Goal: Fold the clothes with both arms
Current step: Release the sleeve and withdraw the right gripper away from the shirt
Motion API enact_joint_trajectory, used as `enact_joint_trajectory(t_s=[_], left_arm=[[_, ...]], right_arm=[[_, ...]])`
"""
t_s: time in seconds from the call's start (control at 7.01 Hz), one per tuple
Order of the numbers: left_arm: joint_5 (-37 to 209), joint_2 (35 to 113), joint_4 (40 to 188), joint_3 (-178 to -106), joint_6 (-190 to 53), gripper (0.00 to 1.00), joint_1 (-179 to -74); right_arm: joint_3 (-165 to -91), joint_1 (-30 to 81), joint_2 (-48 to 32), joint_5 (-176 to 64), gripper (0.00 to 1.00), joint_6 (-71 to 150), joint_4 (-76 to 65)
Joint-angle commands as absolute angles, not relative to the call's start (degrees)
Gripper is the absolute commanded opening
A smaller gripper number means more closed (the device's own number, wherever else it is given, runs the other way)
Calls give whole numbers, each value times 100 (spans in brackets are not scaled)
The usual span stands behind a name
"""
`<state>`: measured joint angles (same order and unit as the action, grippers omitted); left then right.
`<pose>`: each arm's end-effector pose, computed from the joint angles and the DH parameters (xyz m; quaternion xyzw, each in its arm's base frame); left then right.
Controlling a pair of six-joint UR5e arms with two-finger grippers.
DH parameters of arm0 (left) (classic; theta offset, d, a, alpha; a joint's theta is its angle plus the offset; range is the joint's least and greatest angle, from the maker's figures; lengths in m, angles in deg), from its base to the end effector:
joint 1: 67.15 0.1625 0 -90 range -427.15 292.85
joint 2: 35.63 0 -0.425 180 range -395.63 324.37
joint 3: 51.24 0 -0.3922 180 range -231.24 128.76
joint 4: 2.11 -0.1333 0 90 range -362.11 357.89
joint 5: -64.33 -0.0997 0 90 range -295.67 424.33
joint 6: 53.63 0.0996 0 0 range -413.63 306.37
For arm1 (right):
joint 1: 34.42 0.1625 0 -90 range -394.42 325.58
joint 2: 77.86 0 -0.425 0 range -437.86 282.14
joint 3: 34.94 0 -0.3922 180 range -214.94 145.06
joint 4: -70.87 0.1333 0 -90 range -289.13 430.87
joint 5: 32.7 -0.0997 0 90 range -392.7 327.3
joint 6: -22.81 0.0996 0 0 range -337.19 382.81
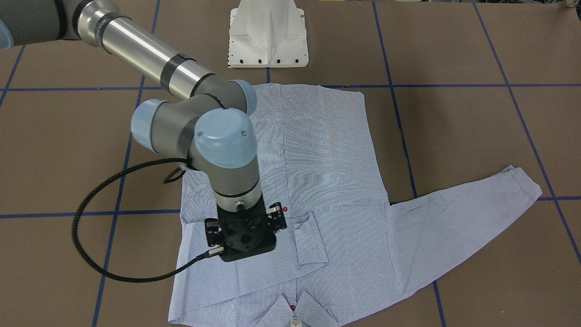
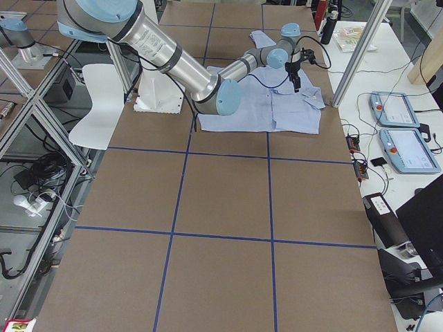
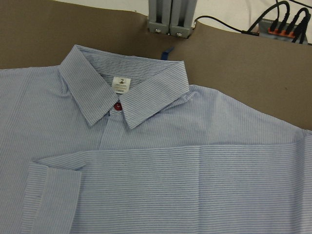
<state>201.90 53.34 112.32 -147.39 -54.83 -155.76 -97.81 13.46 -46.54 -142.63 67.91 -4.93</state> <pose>-0.0476 -0.5042 0.5617 0.2245 0.3951 0.1043 0.8846 -0.4856 -0.6852 0.1721 0.1672 -0.3795 -0.0436 0.9089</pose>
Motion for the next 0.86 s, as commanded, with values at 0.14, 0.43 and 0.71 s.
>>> enact_joint_trajectory(t_s=[0.14, 0.43, 0.71], left_arm=[[20153, 5727, 11889, -13854, -6037, 100, -15364], [19674, 5719, 13475, -13151, -7281, 100, -14892], [19336, 5701, 14331, -12545, -7883, 100, -14380]], right_arm=[[-12179, 2443, -2564, -15123, 99, 4977, -1333], [-13027, 2921, -1305, -15653, 99, 4453, -1255], [-13109, 2922, -1195, -15636, 99, 4452, -1254]])
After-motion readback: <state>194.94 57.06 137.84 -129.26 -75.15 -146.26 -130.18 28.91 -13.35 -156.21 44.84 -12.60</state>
